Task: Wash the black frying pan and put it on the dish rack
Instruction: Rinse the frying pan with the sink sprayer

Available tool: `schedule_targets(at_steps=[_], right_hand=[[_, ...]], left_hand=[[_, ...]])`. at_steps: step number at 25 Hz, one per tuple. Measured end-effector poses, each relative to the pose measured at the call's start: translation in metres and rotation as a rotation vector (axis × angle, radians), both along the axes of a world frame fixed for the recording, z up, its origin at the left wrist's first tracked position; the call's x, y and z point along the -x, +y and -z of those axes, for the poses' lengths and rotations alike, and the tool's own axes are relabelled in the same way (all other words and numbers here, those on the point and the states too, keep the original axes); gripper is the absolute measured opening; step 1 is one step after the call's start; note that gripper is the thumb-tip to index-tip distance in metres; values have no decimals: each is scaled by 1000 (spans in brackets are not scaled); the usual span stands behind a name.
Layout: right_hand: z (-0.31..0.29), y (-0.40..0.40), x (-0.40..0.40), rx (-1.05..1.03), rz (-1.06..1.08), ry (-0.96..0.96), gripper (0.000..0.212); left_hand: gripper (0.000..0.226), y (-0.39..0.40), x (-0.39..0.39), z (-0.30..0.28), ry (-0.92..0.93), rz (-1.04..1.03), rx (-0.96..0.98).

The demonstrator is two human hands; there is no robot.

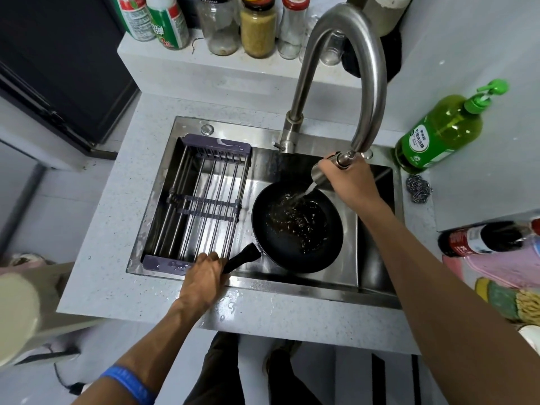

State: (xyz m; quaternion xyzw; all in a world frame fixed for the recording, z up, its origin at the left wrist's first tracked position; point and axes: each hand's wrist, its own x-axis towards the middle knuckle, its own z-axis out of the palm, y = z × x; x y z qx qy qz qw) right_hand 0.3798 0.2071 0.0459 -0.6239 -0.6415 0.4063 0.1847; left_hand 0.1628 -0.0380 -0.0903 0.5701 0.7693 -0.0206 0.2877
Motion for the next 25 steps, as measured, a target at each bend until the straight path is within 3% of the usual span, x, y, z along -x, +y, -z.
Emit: schedule_targets(at_steps=[4,8,15,21,25], right_hand=[[0,4,-4,-32,18,-55,31],[4,7,0,26,-11,9,33],[0,21,-43,-91,-70,-251,33],[2,13,-69,52,-188,-395,37],[10,3,-71,169,-183,-323,47]], left_hand=[[19,2,-1,-5,9,8,-5],[23,2,-2,-8,14,16,-7],[13,2,-2,-2,23,4,-58],[11,2,0,2,25,6,-39],[13,3,-1,-2,5,-12,-34]])
